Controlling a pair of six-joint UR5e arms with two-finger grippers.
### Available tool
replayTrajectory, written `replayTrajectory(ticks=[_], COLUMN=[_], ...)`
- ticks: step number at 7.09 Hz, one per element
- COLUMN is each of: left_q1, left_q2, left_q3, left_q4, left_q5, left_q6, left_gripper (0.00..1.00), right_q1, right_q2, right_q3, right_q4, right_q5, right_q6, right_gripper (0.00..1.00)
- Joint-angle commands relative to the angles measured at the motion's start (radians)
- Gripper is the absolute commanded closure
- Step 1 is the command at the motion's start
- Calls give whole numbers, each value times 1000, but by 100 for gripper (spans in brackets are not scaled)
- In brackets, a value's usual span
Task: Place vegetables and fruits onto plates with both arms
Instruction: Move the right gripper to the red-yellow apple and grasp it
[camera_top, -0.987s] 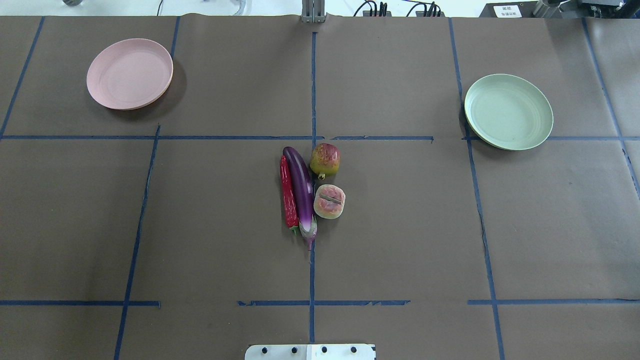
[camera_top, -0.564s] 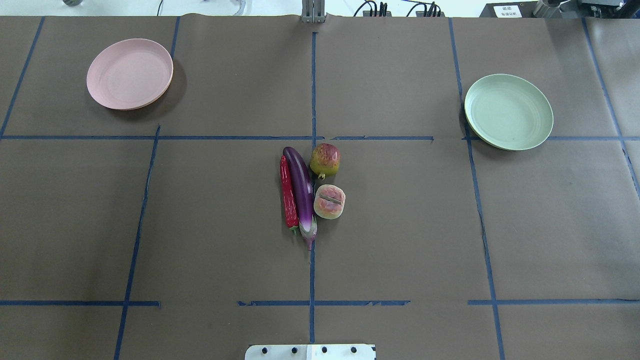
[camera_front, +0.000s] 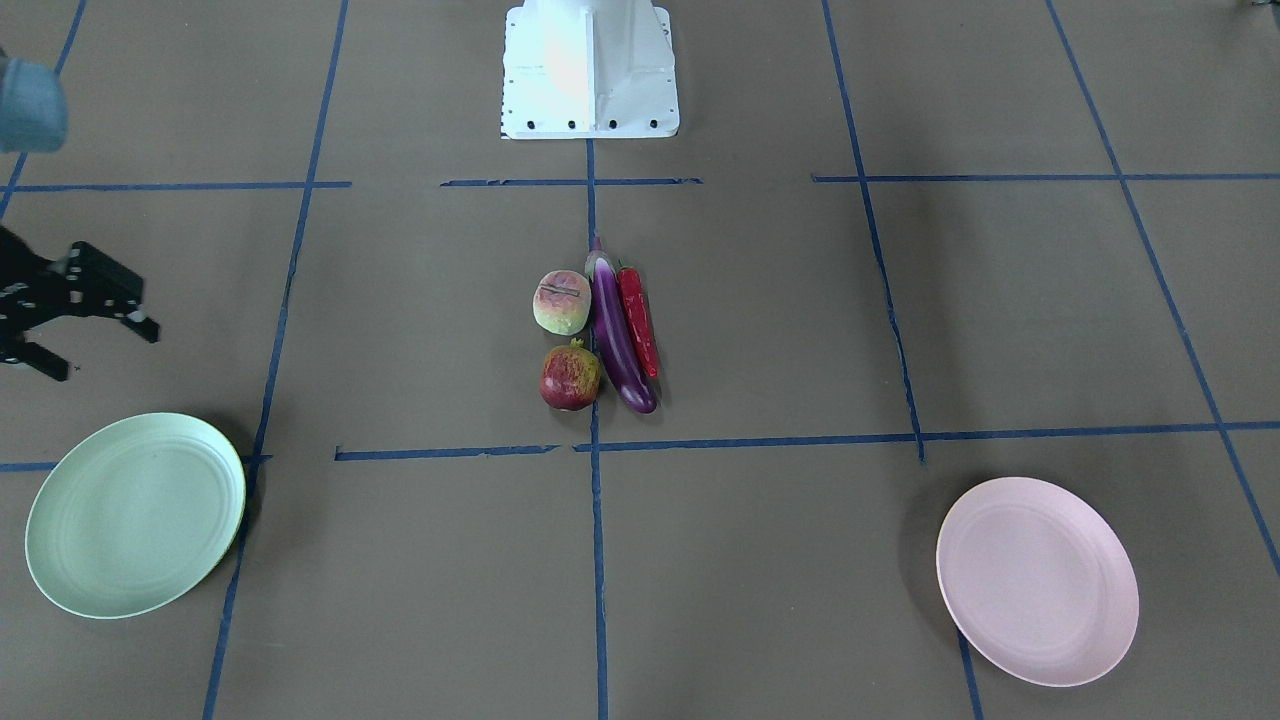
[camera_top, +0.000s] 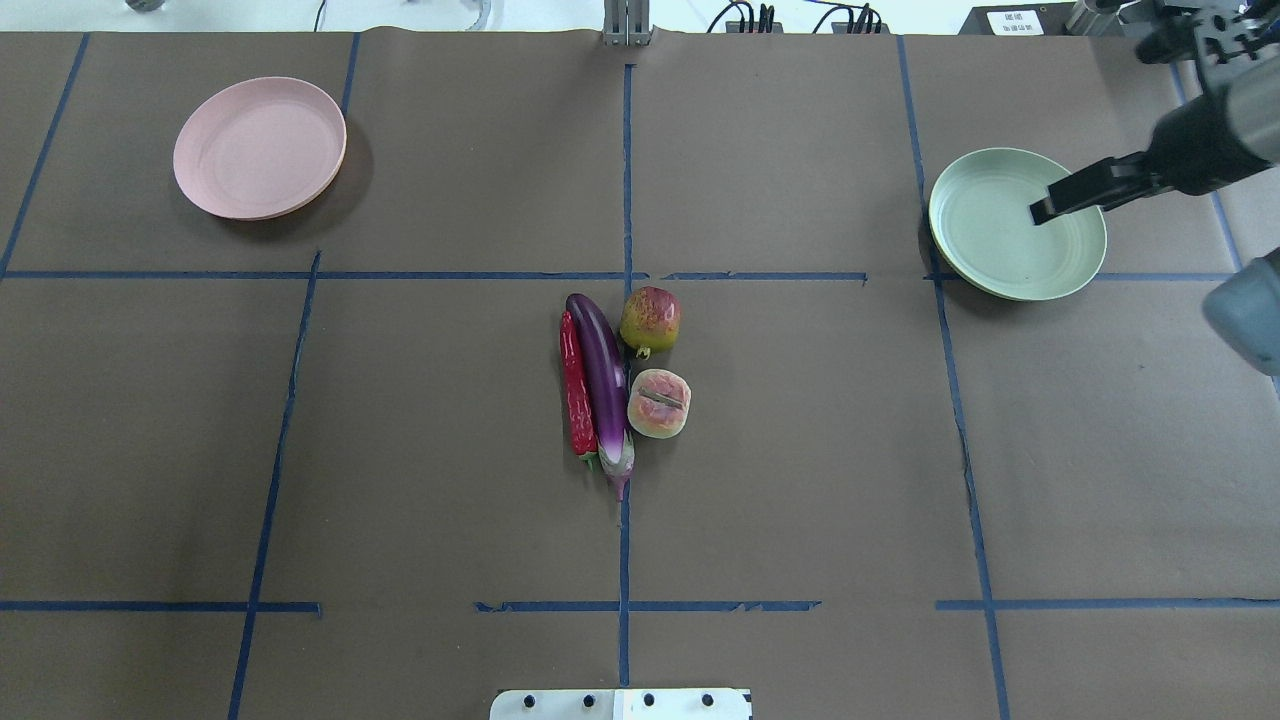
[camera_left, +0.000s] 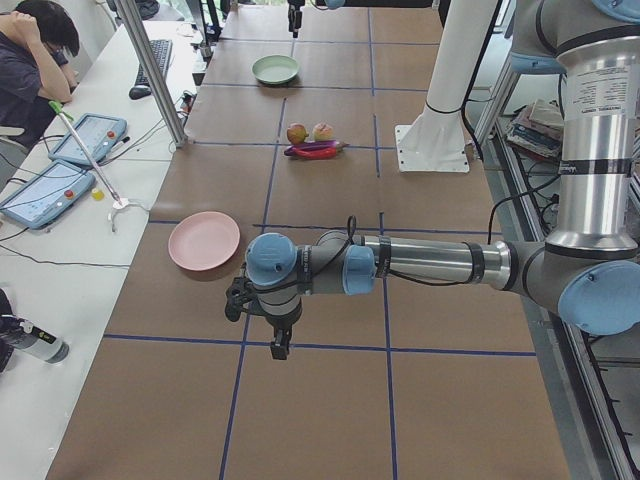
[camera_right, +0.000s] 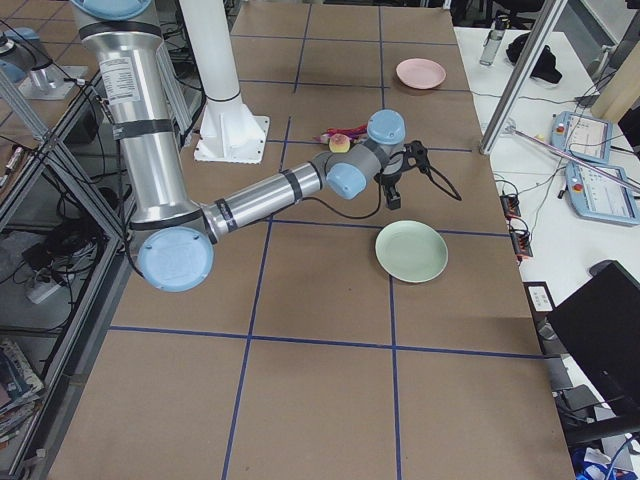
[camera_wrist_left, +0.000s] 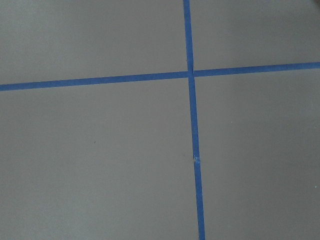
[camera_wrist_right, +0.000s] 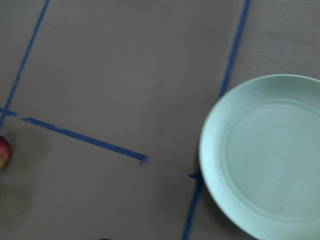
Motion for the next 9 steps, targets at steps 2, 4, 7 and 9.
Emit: replayTrajectory(ticks=[2,4,7,9], left_q1=[0,0,0,-1], left_q2=[0,0,0,0], left_q3=[0,-1,-1,-3], left_q4=[0,0,0,0], left_q5=[0,-2,-2,-6], left_q6=[-2,-2,-2,-2], left_gripper=[0,0,0,0], right_q1=[-344,-440,-486,-511], right_q2=[235,409,645,646], right_q3=[-11,-75,-402,-431], right_q4=[-80,-283,-285,-283], right_q5=[-331,-494,-588,-614], right_q6=[348,404,459,461], right_gripper=[0,0,0,0])
